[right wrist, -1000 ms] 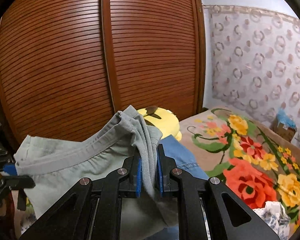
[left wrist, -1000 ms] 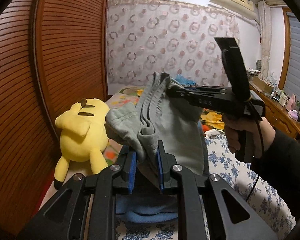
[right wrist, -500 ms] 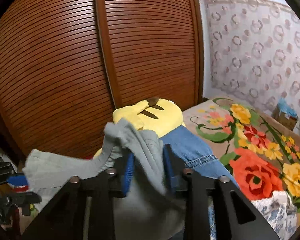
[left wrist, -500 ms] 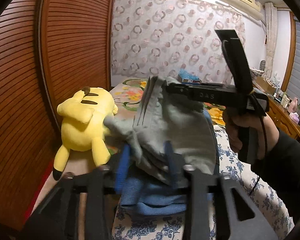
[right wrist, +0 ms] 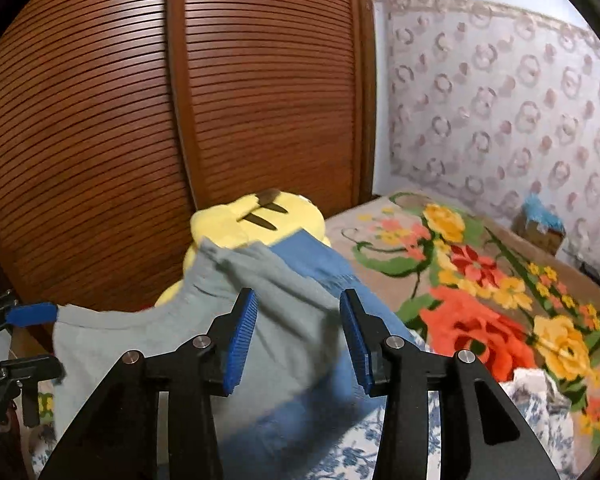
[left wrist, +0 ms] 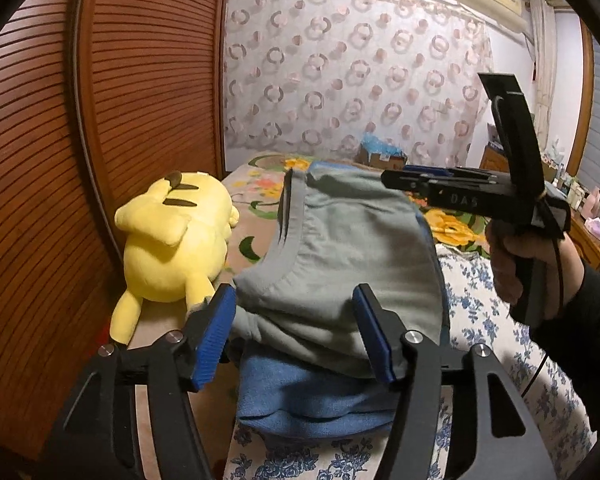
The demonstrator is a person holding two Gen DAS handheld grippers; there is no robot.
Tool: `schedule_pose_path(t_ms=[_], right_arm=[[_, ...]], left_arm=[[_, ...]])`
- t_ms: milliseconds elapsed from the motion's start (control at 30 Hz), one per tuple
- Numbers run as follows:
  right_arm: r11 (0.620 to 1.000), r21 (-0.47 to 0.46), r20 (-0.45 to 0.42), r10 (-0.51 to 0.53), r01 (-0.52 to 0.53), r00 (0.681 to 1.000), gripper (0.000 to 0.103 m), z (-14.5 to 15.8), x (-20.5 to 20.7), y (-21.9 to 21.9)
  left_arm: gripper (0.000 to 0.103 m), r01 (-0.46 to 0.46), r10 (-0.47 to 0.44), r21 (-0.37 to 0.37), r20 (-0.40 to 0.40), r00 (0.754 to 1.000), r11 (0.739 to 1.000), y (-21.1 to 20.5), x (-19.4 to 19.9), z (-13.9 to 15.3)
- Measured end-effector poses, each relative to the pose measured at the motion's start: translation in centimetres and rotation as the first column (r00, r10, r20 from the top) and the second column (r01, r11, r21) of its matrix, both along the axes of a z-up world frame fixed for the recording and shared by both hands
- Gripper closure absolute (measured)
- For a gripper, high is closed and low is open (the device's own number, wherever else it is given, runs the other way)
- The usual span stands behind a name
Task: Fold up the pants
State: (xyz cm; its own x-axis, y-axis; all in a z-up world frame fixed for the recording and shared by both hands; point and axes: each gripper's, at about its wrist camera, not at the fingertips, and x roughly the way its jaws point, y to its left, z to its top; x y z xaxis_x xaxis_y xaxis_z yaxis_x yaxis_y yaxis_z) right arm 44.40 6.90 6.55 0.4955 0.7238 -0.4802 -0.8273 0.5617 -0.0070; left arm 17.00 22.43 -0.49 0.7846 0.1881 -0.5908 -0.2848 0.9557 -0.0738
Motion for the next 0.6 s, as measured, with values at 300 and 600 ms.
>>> schedule_pose_path(t_ms=[300, 600], right_arm=[[0.996, -0.053, -0.06, -0.07, 0.067, 0.996, 0.058, -1.6, 2.1, 2.3], [0.997, -0.026, -0.066, -0.074, 0.073, 0.995, 0.058, -0.8, 0.7, 1.2]], left_arm=[[0.041, -0.009, 0.008, -0.012, -0.049, 0.999, 1.0, 0.3, 0.5, -2.1], [0.041, -0.01, 0.011, 0.007, -0.052, 0.999, 1.0, -0.3, 0.1, -1.7]])
